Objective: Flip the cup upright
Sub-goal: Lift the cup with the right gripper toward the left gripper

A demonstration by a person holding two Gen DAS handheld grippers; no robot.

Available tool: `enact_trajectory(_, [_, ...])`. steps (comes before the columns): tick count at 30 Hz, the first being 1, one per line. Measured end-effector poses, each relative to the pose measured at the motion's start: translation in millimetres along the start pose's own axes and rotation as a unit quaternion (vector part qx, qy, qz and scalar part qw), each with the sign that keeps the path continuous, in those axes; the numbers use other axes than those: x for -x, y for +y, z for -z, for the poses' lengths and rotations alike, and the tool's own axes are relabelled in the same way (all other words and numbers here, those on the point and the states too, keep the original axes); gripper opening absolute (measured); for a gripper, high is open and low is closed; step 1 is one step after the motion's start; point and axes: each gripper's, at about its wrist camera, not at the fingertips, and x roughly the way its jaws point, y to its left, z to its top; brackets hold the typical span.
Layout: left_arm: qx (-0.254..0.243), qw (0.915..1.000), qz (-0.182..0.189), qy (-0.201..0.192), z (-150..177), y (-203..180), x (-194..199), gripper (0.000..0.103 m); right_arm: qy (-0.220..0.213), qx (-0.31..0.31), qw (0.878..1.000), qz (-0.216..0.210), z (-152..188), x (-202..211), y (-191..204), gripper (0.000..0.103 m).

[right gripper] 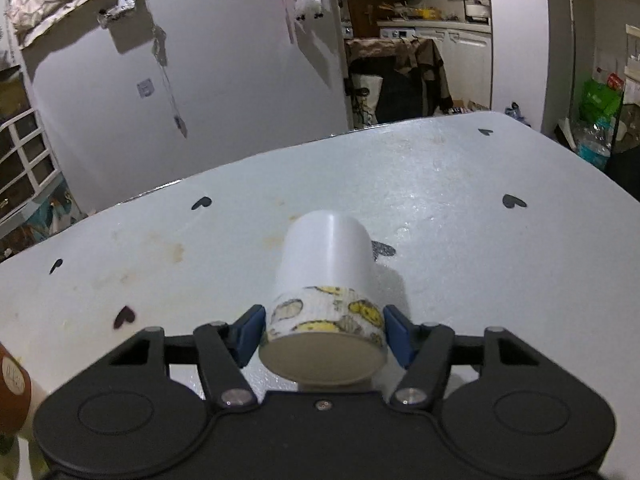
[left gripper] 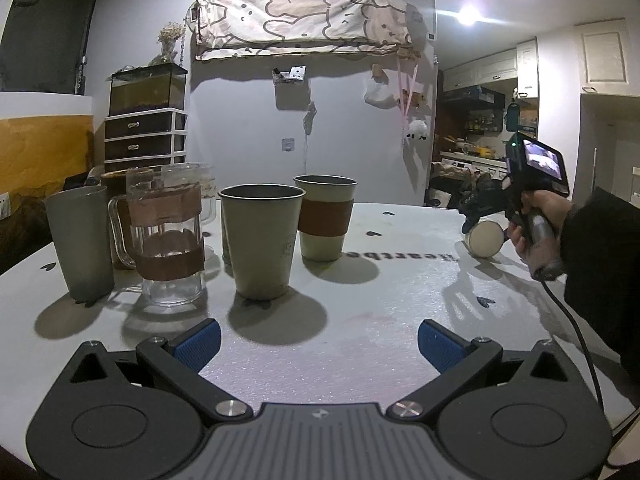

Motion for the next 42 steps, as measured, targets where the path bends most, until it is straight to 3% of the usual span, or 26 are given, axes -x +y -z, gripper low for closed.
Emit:
enact_trajectory(9, [0.001,1.0,-0.001,0.0,0,-3,-1,0.103,0.012,0.056,0.995,-0.08,41,53,-9,0.064])
enact_trajectory(16, [-0.001,1.0,0.001,-0.002,-4,-7,-2,0.103,0.01,0.11,0.978,-0.179,105,124,-12,0.064])
enact_trajectory(22, [-0.005,0.9999,0.01,0.002,-10,-11,-7,0.103,0.011,0.184,0.948,-0.26,153,176,-1,0.064])
enact_trajectory(28, [-0.006,0.999,0.035,0.026,-19,-13,-25,0.103,0.006,0.265,0.904,-0.335,192,214,17,0.064])
enact_trajectory(37, [-0.013,0.9971,0.039,0.064,-37,0,-67,0.103,-0.031,0.363,0.846,-0.389,225,250,19,0.065])
enact_trajectory(40, [-0.025,0.9932,0.066,0.093,-34,1,-77,0.103,-0.042,0.381,0.836,-0.394,230,256,15,0.065])
enact_trajectory(42, [-0.035,0.9912,0.075,0.104,-28,1,-77,0.103,-0.043,0.375,0.841,-0.388,229,257,11,0.066])
